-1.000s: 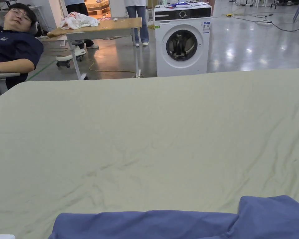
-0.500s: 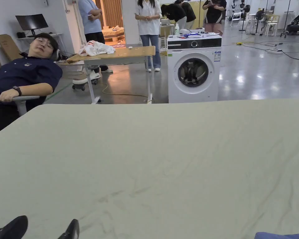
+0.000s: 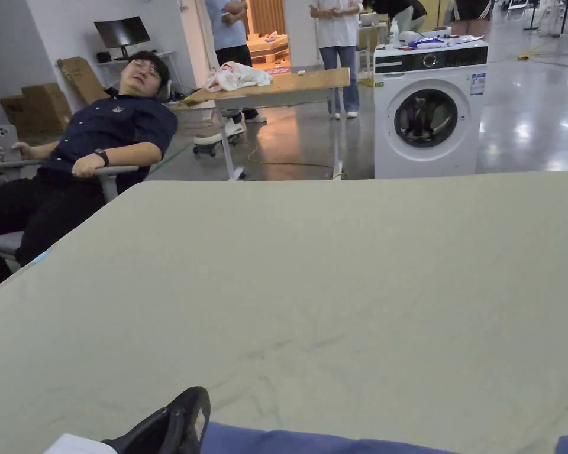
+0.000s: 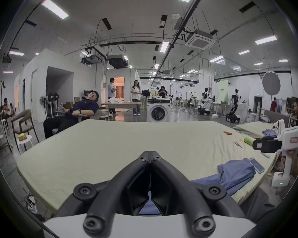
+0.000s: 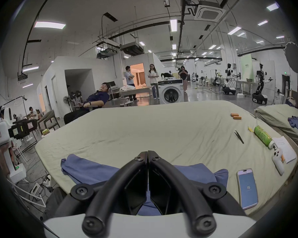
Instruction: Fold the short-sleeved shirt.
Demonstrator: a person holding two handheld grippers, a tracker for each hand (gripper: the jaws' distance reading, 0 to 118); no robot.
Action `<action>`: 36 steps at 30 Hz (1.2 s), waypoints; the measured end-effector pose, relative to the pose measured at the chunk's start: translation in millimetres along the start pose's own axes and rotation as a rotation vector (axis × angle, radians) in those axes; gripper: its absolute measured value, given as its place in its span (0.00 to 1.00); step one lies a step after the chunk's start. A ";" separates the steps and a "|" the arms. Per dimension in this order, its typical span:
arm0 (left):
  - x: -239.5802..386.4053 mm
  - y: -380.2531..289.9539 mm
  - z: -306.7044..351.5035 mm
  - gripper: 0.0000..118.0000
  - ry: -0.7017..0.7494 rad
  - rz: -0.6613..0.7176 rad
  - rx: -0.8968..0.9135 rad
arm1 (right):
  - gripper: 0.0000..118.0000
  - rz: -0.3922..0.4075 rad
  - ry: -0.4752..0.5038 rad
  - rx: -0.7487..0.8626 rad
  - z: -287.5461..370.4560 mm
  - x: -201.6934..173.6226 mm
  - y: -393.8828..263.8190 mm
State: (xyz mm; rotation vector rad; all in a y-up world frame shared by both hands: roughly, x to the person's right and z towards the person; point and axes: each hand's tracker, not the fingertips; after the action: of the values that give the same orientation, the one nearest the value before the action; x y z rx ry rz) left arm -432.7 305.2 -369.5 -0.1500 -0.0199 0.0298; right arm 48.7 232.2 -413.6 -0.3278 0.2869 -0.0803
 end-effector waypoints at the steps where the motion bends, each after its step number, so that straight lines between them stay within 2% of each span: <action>1: -5.9 -1.7 -3.2 0.00 -0.006 0.014 -0.007 | 0.00 -0.005 0.004 0.000 0.0 1.1 0.0; 3: -28.0 -13.2 -23.7 0.01 -0.027 0.094 -0.116 | 0.00 -0.016 0.004 0.005 1.0 3.1 -0.4; 4: -38.9 -21.9 -34.8 0.10 -0.042 0.131 -0.151 | 0.00 -0.021 0.004 0.006 1.9 4.5 -1.0; 5: -54.9 -34.6 -45.2 0.26 -0.025 0.182 -0.187 | 0.00 -0.025 0.006 0.006 2.7 6.1 -2.0; 6: -73.6 -51.6 -63.4 0.56 -0.051 0.253 -0.262 | 0.00 -0.028 0.007 0.004 3.7 9.7 -6.1; 7: -87.7 -67.2 -76.8 0.71 -0.069 0.320 -0.310 | 0.00 -0.029 0.006 -0.001 4.2 11.7 -8.4; 8: -105.6 -86.6 -89.2 0.76 -0.078 0.390 -0.338 | 0.00 -0.030 0.003 -0.009 4.9 13.4 -10.2; 9: -120.8 -104.7 -101.2 0.76 -0.092 0.461 -0.351 | 0.00 -0.032 0.000 -0.016 5.8 15.4 -12.3; 13: -153.5 -159.6 -146.0 0.76 -0.135 0.603 -0.441 | 0.00 -0.040 -0.020 -0.038 10.5 22.1 -18.4; 14: -159.7 -176.0 -157.4 0.76 -0.148 0.680 -0.481 | 0.00 -0.041 -0.024 -0.043 11.2 18.7 -16.5; 15: -164.4 -193.4 -167.0 0.74 -0.162 0.759 -0.503 | 0.00 -0.045 -0.029 -0.049 12.0 17.4 -15.7; 18: -167.4 -229.5 -179.0 0.64 -0.160 0.884 -0.519 | 0.00 -0.046 -0.052 -0.057 15.2 20.0 -18.1; 19: -169.0 -231.5 -175.6 0.53 -0.141 0.904 -0.471 | 0.00 -0.047 -0.059 -0.059 16.6 20.9 -19.0; 21: -169.6 -242.3 -170.5 0.06 -0.152 1.010 -0.448 | 0.00 -0.054 -0.067 -0.064 18.8 23.4 -20.7; 22: -168.0 -255.5 -172.4 0.06 -0.158 1.073 -0.459 | 0.00 -0.060 -0.069 -0.069 19.0 24.9 -22.1; 24: -164.9 -263.3 -170.2 0.05 -0.154 1.112 -0.449 | 0.00 -0.068 -0.071 -0.084 17.6 27.5 -24.3; 32: -196.2 -205.1 -143.8 0.02 -0.139 0.968 -0.335 | 0.00 -0.100 -0.058 -0.108 15.2 36.0 -40.2; 35: -219.5 -173.2 -122.7 0.02 -0.090 0.942 -0.288 | 0.00 -0.108 -0.050 -0.107 12.0 35.4 -41.0; 36: -225.7 -158.3 -114.9 0.02 -0.053 0.888 -0.276 | 0.00 -0.115 -0.044 -0.105 11.1 36.5 -41.7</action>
State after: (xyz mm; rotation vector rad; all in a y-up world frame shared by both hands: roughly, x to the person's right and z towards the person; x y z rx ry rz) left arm -651.3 124.6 -463.4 -0.4254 -0.0093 0.9207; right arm 85.6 191.8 -399.5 -0.4494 0.2291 -0.1711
